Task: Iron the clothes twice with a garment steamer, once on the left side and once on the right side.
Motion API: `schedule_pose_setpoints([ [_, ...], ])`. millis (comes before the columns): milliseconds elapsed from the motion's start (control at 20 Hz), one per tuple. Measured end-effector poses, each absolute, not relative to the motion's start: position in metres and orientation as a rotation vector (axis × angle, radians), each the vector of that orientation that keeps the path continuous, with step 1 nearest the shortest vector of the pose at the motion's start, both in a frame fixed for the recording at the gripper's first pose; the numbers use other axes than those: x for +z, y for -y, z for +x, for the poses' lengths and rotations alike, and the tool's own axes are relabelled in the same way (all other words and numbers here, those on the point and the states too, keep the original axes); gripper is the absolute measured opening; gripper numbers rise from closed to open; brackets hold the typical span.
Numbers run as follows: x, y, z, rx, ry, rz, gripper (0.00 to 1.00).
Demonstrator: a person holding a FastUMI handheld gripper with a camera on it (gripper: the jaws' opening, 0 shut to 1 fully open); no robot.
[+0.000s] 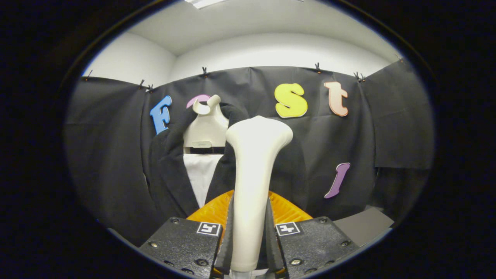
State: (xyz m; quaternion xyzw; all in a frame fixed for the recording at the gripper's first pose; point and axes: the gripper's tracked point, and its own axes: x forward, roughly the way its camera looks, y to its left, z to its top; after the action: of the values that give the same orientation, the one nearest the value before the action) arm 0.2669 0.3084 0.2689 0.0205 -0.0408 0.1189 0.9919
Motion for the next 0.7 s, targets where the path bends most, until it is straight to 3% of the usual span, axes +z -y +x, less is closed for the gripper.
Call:
schedule_pose_setpoints([
  [700, 0.19, -0.3, 0.26, 0.243, -0.026, -0.009, 0.38],
])
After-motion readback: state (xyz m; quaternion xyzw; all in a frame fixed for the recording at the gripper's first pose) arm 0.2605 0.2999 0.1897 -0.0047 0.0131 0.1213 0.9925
